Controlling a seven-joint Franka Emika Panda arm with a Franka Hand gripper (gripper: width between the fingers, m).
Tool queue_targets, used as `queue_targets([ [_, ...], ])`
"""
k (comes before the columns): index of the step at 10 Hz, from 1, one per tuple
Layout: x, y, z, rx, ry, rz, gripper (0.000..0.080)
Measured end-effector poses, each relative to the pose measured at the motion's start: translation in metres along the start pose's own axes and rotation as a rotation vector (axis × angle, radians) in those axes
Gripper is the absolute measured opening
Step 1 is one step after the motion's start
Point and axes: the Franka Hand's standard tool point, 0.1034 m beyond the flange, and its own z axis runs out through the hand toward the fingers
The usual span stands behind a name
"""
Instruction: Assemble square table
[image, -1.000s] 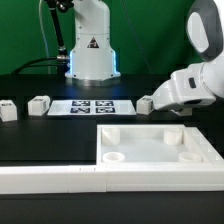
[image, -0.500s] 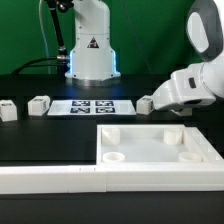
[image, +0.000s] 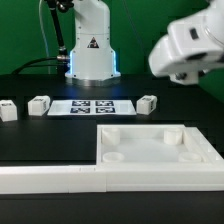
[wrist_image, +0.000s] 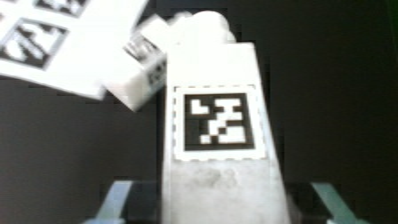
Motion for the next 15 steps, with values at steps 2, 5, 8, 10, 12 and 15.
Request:
queue_targets([
  [2, 0.004, -0.001, 0.003, 0.0, 0.009, -0.009, 0.029],
  [5, 0.015, 0.032, -0.03, 0.068, 0.226, -0.018, 0.029],
  [8, 0.024, 0.06, -0.1, 0.092, 0.445, -0.02, 0.029],
  [10, 0.026, 0.062, -0.104, 0.083, 0.598, -0.008, 0.029],
  [12, 0.034, 0.066, -0.114, 0.084, 0.732, -0.006, 0.029],
  [15, 0.068, 0.087, -0.179, 0.094, 0.916, -0.021, 0.029],
])
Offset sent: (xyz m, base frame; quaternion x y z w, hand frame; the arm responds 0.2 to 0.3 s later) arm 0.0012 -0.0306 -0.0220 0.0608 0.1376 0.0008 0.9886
